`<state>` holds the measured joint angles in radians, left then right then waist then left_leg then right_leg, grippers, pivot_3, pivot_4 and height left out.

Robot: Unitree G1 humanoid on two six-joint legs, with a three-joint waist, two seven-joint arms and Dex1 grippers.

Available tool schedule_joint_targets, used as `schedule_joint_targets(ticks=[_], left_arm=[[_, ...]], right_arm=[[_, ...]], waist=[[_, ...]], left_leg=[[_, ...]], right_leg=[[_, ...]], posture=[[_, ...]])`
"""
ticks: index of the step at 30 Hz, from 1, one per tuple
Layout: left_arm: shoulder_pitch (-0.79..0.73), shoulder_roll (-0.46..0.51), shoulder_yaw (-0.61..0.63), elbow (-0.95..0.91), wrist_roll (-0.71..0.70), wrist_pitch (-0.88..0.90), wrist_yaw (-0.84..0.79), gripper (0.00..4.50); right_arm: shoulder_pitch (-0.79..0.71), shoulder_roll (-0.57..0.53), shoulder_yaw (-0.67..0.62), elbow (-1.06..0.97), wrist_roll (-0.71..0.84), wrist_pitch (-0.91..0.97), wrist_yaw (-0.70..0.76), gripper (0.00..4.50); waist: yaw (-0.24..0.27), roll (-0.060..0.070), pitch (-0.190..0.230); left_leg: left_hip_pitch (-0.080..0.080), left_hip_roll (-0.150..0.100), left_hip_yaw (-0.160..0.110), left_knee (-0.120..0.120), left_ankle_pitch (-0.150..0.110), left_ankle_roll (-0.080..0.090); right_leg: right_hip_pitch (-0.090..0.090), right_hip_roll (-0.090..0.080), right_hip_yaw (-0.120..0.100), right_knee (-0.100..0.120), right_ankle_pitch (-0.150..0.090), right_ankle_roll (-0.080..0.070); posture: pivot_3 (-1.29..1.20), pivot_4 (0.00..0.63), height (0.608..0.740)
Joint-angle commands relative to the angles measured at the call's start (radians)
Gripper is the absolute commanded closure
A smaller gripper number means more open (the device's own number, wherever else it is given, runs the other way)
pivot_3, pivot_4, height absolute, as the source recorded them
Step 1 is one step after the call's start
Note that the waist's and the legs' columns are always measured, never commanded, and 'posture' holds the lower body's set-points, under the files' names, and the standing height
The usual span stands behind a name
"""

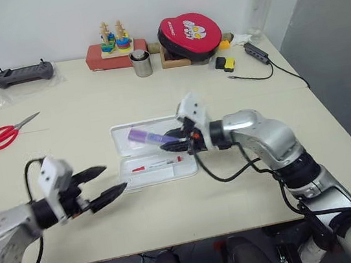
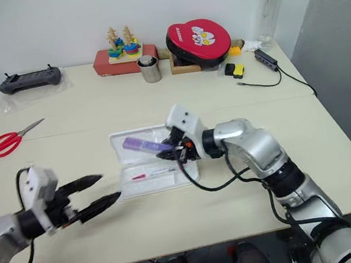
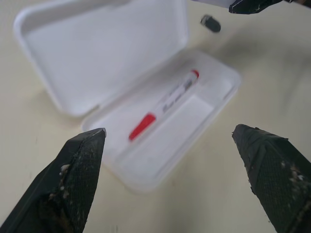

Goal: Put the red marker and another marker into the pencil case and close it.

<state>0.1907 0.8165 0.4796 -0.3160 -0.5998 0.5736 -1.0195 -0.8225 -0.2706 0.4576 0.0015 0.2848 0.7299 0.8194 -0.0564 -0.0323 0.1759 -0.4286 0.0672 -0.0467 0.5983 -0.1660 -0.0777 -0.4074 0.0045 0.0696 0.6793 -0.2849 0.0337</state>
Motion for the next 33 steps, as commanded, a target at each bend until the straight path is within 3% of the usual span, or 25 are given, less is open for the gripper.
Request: schedule_joint_targets(ticks=[1,9,24,26,28,33], left_arm=[[0.043,-0.003,0.061,-0.049,-0.011,-0.033,0.001,0.00],[0.082,-0.020,0.086,-0.121,-0.052,-0.017,0.047,0.00],[0.071,-0.012,0.069,-0.152,-0.086,0.005,0.109,0.00],[0.061,-0.011,0.063,-0.150,-0.087,0.007,0.113,0.00],[0.045,-0.008,0.054,-0.145,-0.088,0.010,0.117,0.00],[0.010,-0.007,0.028,-0.131,-0.080,0.012,0.118,0.00]], right_arm=[[-0.044,0.040,0.068,0.059,-0.056,-0.047,0.038,3.42],[-0.070,0.106,0.136,0.194,-0.138,-0.118,0.099,3.42],[-0.099,0.168,0.120,0.329,-0.216,-0.196,0.135,3.42],[-0.105,0.178,0.100,0.330,-0.212,-0.202,0.133,2.71],[-0.117,0.186,0.071,0.328,-0.201,-0.204,0.132,2.47],[-0.138,0.181,0.035,0.329,-0.201,-0.214,0.148,1.07]], waist=[[0.002,0.000,0.000],[0.004,-0.001,-0.001],[0.000,-0.001,0.000],[0.000,-0.001,0.000],[0.000,-0.001,0.000],[0.000,-0.001,-0.001]], left_leg=[[0.000,0.000,0.000,0.000,0.000,0.000],[0.000,0.000,0.001,-0.001,0.000,0.000],[0.000,0.001,0.001,-0.001,0.000,0.000],[0.000,0.001,0.001,-0.001,0.000,0.000],[0.000,0.001,0.001,-0.001,0.000,0.000],[0.000,0.001,0.001,-0.001,0.000,0.000]], right_leg=[[0.000,0.000,0.000,0.000,0.000,0.000],[0.000,0.000,0.000,0.000,-0.001,-0.001],[0.000,0.001,0.000,0.001,0.000,0.000],[0.000,0.001,0.000,0.001,0.000,0.000],[0.000,0.001,0.000,0.001,0.000,0.000],[0.000,0.001,0.000,0.001,0.000,0.001]], posture=[[0.00,0.150,0.740],[0.00,0.150,0.740],[0.00,0.150,0.740],[0.00,0.150,0.740],[0.00,0.150,0.740],[0.00,0.150,0.740]])
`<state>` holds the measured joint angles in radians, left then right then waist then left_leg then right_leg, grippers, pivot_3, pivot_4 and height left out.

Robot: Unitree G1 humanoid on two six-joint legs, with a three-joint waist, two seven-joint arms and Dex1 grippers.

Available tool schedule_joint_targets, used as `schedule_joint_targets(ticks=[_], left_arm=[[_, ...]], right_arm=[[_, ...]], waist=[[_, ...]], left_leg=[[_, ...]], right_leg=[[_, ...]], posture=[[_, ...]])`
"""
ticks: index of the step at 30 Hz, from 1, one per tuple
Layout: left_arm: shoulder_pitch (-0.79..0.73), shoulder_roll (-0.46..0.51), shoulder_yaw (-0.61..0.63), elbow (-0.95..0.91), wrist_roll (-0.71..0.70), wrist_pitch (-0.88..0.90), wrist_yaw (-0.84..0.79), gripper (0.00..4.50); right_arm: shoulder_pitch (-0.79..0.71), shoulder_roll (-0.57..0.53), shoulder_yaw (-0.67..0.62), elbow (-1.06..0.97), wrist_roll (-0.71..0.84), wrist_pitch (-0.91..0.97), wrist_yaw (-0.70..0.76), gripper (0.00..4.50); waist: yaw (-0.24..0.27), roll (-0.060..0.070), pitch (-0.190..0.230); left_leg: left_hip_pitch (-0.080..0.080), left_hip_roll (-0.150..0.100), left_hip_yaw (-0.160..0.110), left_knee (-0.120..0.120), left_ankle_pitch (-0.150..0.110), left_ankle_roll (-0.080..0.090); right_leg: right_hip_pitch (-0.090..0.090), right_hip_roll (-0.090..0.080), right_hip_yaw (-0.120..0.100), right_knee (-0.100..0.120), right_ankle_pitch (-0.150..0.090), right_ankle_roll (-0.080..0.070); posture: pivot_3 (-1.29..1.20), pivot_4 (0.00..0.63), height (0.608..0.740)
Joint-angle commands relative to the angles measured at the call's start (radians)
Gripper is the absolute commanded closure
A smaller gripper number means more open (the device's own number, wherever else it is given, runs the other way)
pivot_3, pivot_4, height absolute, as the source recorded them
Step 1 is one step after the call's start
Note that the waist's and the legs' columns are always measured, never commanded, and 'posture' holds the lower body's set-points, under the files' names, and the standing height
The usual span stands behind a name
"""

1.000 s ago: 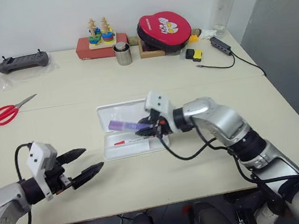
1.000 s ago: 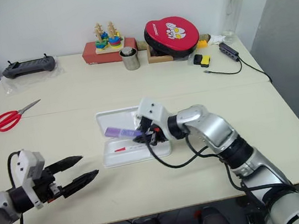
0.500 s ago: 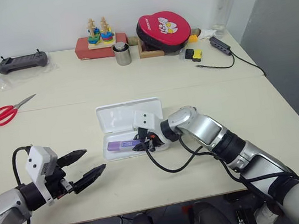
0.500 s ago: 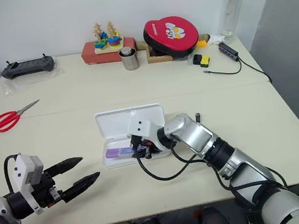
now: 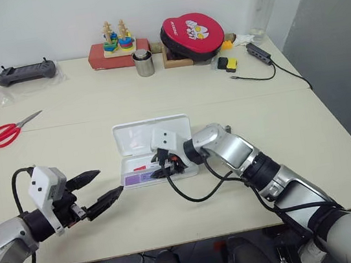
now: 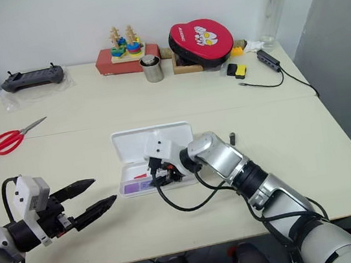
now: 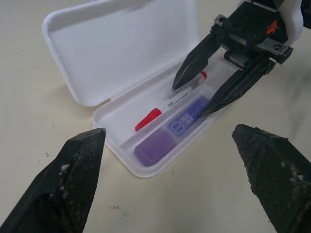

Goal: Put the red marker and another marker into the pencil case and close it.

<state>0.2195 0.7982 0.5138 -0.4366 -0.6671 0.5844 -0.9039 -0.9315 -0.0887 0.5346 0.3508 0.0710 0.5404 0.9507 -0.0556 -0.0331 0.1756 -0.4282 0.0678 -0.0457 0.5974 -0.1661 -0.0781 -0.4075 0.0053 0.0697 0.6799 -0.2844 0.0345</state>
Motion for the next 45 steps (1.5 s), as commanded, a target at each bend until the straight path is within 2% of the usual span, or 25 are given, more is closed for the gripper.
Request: schedule_joint_targets(ticks=[1,5,8,13,18,27,32,35,45], left_arm=[[-0.030,0.012,-0.012,-0.009,-0.013,0.001,0.002,0.00],[-0.103,0.002,-0.056,-0.012,-0.021,0.001,0.014,0.00],[-0.202,-0.025,-0.136,-0.016,-0.022,0.005,0.039,0.00],[-0.362,-0.082,-0.322,0.019,0.027,-0.006,0.037,0.00],[-0.517,-0.165,-0.460,0.085,0.060,-0.025,0.031,0.00],[-0.657,-0.267,-0.566,0.222,0.134,-0.090,0.014,0.00],[-0.695,-0.312,-0.592,0.256,0.165,-0.120,0.022,0.00],[-0.709,-0.330,-0.592,0.264,0.187,-0.141,0.036,0.00],[-0.724,-0.348,-0.587,0.286,0.219,-0.178,0.039,0.00]], right_arm=[[-0.033,-0.004,-0.051,-0.030,0.016,-0.025,0.020,0.86],[-0.007,-0.030,-0.188,-0.198,0.146,0.002,0.063,0.08],[0.043,-0.079,-0.331,-0.357,0.257,0.100,0.030,0.08],[0.103,-0.145,-0.495,-0.438,0.250,0.237,-0.196,0.08],[0.164,-0.150,-0.607,-0.445,0.144,0.412,-0.521,0.08],[0.316,-0.057,-0.605,-0.399,0.073,0.443,-0.752,0.08],[0.379,-0.098,-0.534,-0.370,0.006,0.424,-0.782,0.08],[0.402,-0.104,-0.526,-0.386,0.009,0.427,-0.781,0.61],[0.386,-0.099,-0.535,-0.393,0.018,0.424,-0.796,2.96]], waist=[[-0.001,0.000,0.000],[0.003,0.000,0.001],[0.015,0.000,0.001],[0.027,-0.002,0.000],[0.023,-0.001,0.000],[0.008,-0.001,0.000],[0.008,-0.001,0.000],[0.007,-0.001,0.000],[0.008,-0.001,0.000]], left_leg=[[0.000,0.000,0.000,0.000,0.000,0.000],[0.000,0.000,0.000,0.000,0.000,0.000],[-0.001,0.000,0.000,0.000,0.000,0.000],[0.000,-0.001,0.000,0.000,0.000,0.000],[0.000,-0.002,0.000,0.001,0.000,0.000],[-0.001,-0.002,0.000,-0.002,0.000,0.000],[-0.001,-0.002,0.000,-0.001,0.000,0.000],[-0.001,-0.002,0.000,-0.001,0.000,0.000],[-0.001,-0.002,-0.001,0.002,0.000,0.000]], right_leg=[[0.000,0.000,0.000,0.000,0.001,0.002],[0.000,0.000,0.000,0.000,0.002,0.004],[0.000,0.000,0.000,0.000,0.003,0.005],[0.001,0.000,0.000,0.000,0.003,0.006],[0.001,0.000,0.001,0.001,0.005,0.005],[0.000,0.001,0.002,0.000,0.006,0.002],[0.001,0.001,0.001,-0.001,0.005,0.004],[0.001,0.001,0.002,0.000,0.005,0.005],[0.002,0.001,0.002,0.000,0.005,0.007]], posture=[[0.00,0.150,0.740],[0.00,0.150,0.740],[0.00,0.150,0.740],[0.00,0.150,0.740],[0.00,0.150,0.740],[0.00,0.150,0.740],[0.00,0.150,0.740],[0.00,0.150,0.740],[0.00,0.150,0.740]])
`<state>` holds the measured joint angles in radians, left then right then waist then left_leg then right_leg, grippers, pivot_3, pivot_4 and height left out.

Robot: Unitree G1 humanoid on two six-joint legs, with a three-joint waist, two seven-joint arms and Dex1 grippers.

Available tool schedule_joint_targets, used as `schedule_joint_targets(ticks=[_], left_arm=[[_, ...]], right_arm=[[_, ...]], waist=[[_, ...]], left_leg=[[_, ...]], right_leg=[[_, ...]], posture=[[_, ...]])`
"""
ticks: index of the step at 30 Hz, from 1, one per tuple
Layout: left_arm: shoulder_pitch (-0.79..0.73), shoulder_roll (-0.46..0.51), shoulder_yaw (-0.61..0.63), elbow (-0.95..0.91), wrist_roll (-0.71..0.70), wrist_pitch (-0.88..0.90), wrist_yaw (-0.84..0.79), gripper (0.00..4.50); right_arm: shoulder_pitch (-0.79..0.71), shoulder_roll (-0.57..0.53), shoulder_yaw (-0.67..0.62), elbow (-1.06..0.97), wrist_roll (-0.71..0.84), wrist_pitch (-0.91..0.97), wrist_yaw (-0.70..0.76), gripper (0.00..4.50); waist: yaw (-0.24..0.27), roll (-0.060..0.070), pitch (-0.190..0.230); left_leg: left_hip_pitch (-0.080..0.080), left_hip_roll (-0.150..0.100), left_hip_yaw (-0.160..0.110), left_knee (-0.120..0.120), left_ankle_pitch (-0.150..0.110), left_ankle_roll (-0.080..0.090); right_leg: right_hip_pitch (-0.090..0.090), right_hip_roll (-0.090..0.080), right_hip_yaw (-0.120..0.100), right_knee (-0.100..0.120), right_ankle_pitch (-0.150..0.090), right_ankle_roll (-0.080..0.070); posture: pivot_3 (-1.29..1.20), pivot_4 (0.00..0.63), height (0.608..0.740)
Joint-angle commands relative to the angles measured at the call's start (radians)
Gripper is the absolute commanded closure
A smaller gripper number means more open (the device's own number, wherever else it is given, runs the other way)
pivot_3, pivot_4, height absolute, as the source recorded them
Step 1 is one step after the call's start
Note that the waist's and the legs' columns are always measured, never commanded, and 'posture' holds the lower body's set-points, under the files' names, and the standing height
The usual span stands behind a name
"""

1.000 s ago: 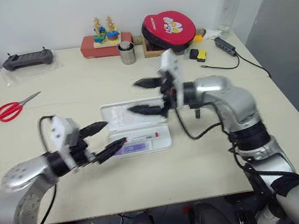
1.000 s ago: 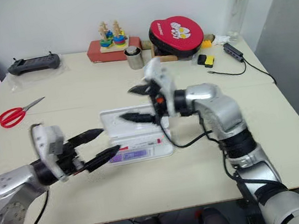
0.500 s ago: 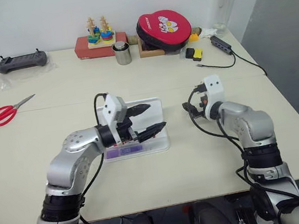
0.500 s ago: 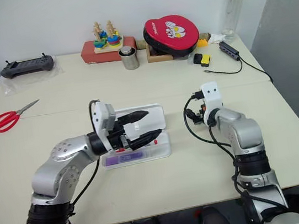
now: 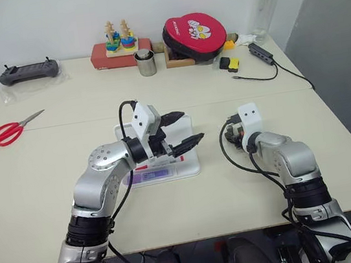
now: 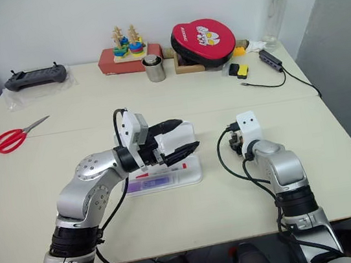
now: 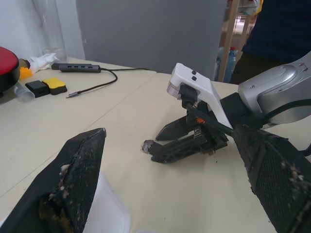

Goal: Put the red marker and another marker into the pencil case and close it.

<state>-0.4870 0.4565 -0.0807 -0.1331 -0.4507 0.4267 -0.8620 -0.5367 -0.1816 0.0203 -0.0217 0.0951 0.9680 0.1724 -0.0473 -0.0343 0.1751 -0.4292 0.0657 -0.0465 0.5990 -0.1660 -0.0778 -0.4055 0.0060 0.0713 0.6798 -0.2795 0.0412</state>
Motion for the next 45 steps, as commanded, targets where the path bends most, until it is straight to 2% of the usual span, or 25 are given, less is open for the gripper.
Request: schedule_joint_targets(ticks=[1,5,7,9,13,16,21,26,36,37,39,41,45], left_arm=[[-0.019,-0.008,0.009,-0.016,0.002,-0.022,-0.002,0.00],[-0.007,0.001,0.023,-0.028,-0.008,-0.016,-0.004,0.00],[0.004,0.016,0.032,-0.036,-0.012,-0.014,-0.011,0.00],[0.042,0.066,0.064,-0.064,-0.039,0.011,-0.044,0.00],[0.123,0.165,0.129,-0.115,-0.097,0.057,-0.101,0.00],[0.219,0.266,0.158,-0.117,-0.064,0.039,-0.153,0.00],[0.291,0.349,0.207,-0.122,-0.073,0.045,-0.187,0.00],[0.312,0.358,0.238,-0.146,-0.087,0.054,-0.174,0.00],[0.345,0.347,0.257,-0.191,-0.094,0.071,-0.142,0.00],[0.348,0.347,0.258,-0.195,-0.096,0.072,-0.139,0.00],[0.347,0.345,0.256,-0.203,-0.100,0.078,-0.130,0.00],[0.344,0.342,0.255,-0.208,-0.102,0.082,-0.119,0.00],[0.340,0.336,0.263,-0.214,-0.110,0.096,-0.093,0.00]], right_arm=[[-0.011,-0.007,-0.021,-0.021,-0.005,-0.005,-0.017,3.24],[-0.036,-0.036,-0.034,-0.047,0.035,-0.052,0.049,4.21],[-0.050,-0.062,-0.029,-0.067,0.062,-0.059,0.106,4.23],[-0.046,-0.136,0.015,-0.148,0.147,-0.059,0.281,4.23],[-0.025,-0.258,0.093,-0.269,0.251,-0.103,0.531,4.23],[-0.043,-0.323,0.218,-0.287,0.250,-0.129,0.655,4.23],[-0.097,-0.290,0.347,-0.213,0.207,-0.154,0.686,4.23],[-0.146,-0.253,0.447,-0.092,0.127,-0.229,0.700,4.23],[-0.159,-0.256,0.478,-0.028,0.058,-0.292,0.740,4.23],[-0.161,-0.252,0.475,-0.025,0.057,-0.294,0.739,3.67],[-0.167,-0.243,0.465,-0.016,0.056,-0.297,0.739,3.42],[-0.169,-0.239,0.461,-0.017,0.054,-0.298,0.743,2.88],[-0.170,-0.235,0.449,-0.024,0.055,-0.296,0.753,2.09]], waist=[[0.000,0.000,0.000],[0.000,0.000,0.000],[-0.001,0.000,0.000],[-0.003,0.000,0.000],[-0.015,0.001,0.001],[-0.016,0.001,0.001],[-0.012,0.001,0.001],[-0.003,0.001,0.001],[-0.001,0.001,0.001],[-0.002,0.001,0.001],[-0.003,0.001,0.001],[-0.003,0.001,0.001],[-0.003,0.001,0.001]], left_leg=[[0.000,0.000,0.000,0.000,0.000,0.000],[0.000,0.000,0.000,0.000,0.000,0.000],[0.000,0.000,0.000,0.000,0.000,0.000],[0.000,0.000,0.000,0.000,0.000,0.000],[0.000,0.000,0.000,-0.002,0.000,0.000],[0.001,0.001,-0.001,-0.004,0.000,0.000],[0.002,0.001,0.000,-0.004,0.000,0.000],[0.002,0.001,0.000,-0.001,0.000,0.000],[0.001,0.001,0.001,-0.002,0.000,0.000],[0.001,0.001,0.001,-0.002,0.000,0.000],[0.001,0.001,0.001,-0.002,0.000,0.000],[0.001,0.001,0.001,-0.002,0.000,0.000],[0.001,0.001,0.001,-0.001,0.000,0.000]], right_leg=[[0.000,0.000,0.000,0.000,0.000,0.000],[0.000,0.000,0.000,0.000,0.000,0.000],[0.000,0.000,0.000,0.000,0.000,0.000],[0.000,0.000,0.000,0.000,0.000,0.000],[-0.001,0.000,0.000,-0.001,-0.001,0.000],[-0.001,0.001,-0.001,-0.001,-0.003,-0.001],[0.000,0.000,-0.001,-0.001,-0.003,-0.001],[0.000,0.000,0.000,-0.001,-0.003,-0.002],[-0.001,0.000,-0.001,-0.001,-0.002,-0.001],[-0.001,0.000,-0.001,-0.001,-0.002,-0.001],[-0.001,0.000,0.000,-0.001,-0.002,0.000],[-0.001,0.000,-0.001,0.000,-0.002,0.000],[-0.001,0.000,0.000,0.000,-0.002,0.000]], posture=[[0.00,0.150,0.740],[0.00,0.150,0.740],[0.00,0.150,0.740],[0.00,0.150,0.740],[0.00,0.150,0.740],[0.00,0.150,0.740],[0.00,0.150,0.740],[0.00,0.150,0.740],[0.00,0.150,0.740],[0.00,0.150,0.740],[0.00,0.150,0.740],[0.00,0.150,0.740],[0.00,0.150,0.740]])
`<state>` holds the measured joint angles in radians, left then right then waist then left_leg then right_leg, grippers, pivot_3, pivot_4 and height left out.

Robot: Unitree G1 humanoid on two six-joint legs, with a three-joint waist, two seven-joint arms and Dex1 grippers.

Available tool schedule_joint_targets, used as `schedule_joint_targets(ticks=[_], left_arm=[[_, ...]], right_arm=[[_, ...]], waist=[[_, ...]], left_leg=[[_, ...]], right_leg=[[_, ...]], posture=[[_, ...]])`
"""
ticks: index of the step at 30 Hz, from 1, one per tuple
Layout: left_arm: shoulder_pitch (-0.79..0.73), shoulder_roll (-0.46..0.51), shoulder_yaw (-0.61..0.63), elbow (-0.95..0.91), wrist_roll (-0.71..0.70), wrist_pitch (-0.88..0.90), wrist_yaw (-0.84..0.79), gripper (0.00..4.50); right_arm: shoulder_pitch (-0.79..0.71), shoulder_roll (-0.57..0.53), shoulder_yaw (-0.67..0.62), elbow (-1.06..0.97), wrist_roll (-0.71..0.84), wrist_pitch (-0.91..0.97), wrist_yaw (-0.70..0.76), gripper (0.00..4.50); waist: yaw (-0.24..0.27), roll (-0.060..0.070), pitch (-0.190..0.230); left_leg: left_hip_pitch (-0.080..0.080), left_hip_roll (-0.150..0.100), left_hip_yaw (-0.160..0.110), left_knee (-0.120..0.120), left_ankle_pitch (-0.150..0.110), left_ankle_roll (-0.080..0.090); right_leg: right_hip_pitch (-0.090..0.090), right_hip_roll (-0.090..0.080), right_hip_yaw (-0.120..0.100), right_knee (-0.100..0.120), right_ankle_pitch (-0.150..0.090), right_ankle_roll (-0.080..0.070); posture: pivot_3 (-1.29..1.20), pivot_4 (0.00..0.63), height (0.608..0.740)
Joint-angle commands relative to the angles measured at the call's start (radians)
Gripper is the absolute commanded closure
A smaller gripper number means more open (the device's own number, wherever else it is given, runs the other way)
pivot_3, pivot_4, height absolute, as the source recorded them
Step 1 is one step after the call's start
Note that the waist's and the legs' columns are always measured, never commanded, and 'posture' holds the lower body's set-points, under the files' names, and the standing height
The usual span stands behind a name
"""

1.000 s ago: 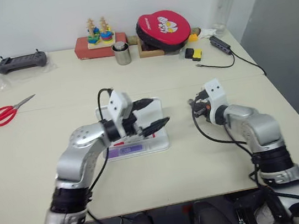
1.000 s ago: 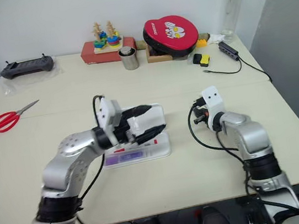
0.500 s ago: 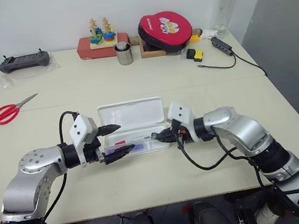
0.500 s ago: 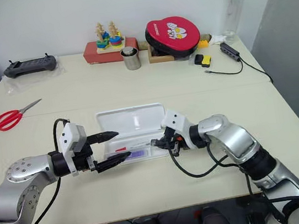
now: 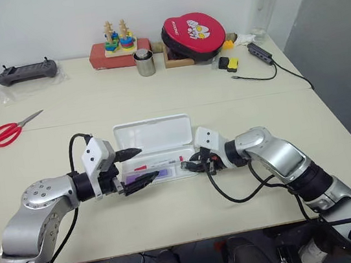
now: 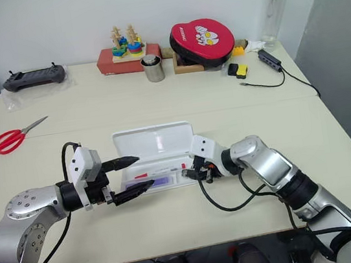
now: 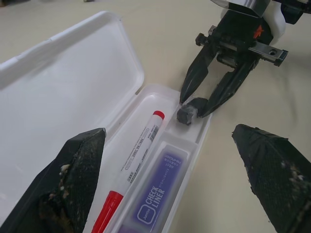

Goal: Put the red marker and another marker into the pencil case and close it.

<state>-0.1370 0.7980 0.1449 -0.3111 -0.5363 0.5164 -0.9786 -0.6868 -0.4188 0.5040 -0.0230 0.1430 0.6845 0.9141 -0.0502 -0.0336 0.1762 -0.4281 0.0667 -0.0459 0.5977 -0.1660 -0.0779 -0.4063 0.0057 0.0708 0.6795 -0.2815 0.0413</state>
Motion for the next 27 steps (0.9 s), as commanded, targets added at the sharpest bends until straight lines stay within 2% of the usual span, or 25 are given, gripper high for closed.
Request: schedule_joint_targets(ticks=[1,7,9,11,17,21,27], left_arm=[[-0.009,-0.005,0.039,-0.038,-0.026,0.008,0.027,0.00],[-0.002,-0.014,0.066,-0.052,-0.043,0.026,0.068,0.00],[0.006,-0.024,0.104,-0.056,-0.062,0.035,0.094,0.00],[0.006,-0.048,0.152,-0.053,-0.084,0.036,0.134,0.00],[-0.036,-0.109,0.274,-0.050,-0.213,0.094,0.240,0.00],[-0.051,-0.116,0.303,-0.043,-0.230,0.096,0.276,0.00],[0.001,-0.102,0.342,-0.081,-0.256,0.111,0.297,0.00]], right_arm=[[-0.022,0.004,-0.040,-0.023,0.010,-0.012,0.013,1.89],[-0.041,0.002,-0.065,-0.031,0.029,-0.020,0.041,0.55],[-0.056,0.031,-0.127,-0.054,0.093,-0.023,0.054,0.14],[-0.105,0.090,-0.219,-0.037,0.163,-0.002,0.027,0.07],[-0.288,0.192,-0.322,0.222,0.104,-0.026,-0.164,1.45],[-0.406,0.251,-0.365,0.459,0.053,-0.078,-0.300,2.27],[-0.481,0.294,-0.325,0.692,-0.022,-0.173,-0.328,3.83]], waist=[[0.000,0.000,0.000],[0.000,0.000,0.000],[0.000,0.000,0.000],[0.000,0.000,0.000],[-0.007,-0.001,-0.001],[-0.001,-0.003,-0.002],[-0.005,-0.003,-0.001]], left_leg=[[0.000,0.000,0.000,0.000,0.000,0.000],[0.000,0.000,0.000,0.000,0.000,0.000],[0.000,0.000,0.000,0.000,0.000,0.000],[0.000,0.000,0.000,0.000,0.000,0.000],[0.001,0.001,-0.001,0.001,0.000,0.000],[0.001,0.000,0.000,0.001,0.000,0.000],[0.000,0.000,0.000,0.000,0.000,0.000]], right_leg=[[0.000,0.000,0.000,0.000,0.000,0.000],[0.000,0.000,0.000,0.000,0.000,0.000],[0.000,0.000,0.000,0.000,0.000,0.000],[0.000,0.000,0.000,0.000,0.000,0.000],[0.001,0.001,0.000,0.001,0.001,0.001],[0.001,0.001,0.000,0.001,0.003,-0.003],[0.000,0.001,0.000,0.000,0.003,-0.004]], posture=[[0.00,0.150,0.740],[0.00,0.150,0.740],[0.00,0.150,0.740],[0.00,0.150,0.740],[0.00,0.150,0.740],[0.00,0.150,0.740],[0.00,0.150,0.740]])
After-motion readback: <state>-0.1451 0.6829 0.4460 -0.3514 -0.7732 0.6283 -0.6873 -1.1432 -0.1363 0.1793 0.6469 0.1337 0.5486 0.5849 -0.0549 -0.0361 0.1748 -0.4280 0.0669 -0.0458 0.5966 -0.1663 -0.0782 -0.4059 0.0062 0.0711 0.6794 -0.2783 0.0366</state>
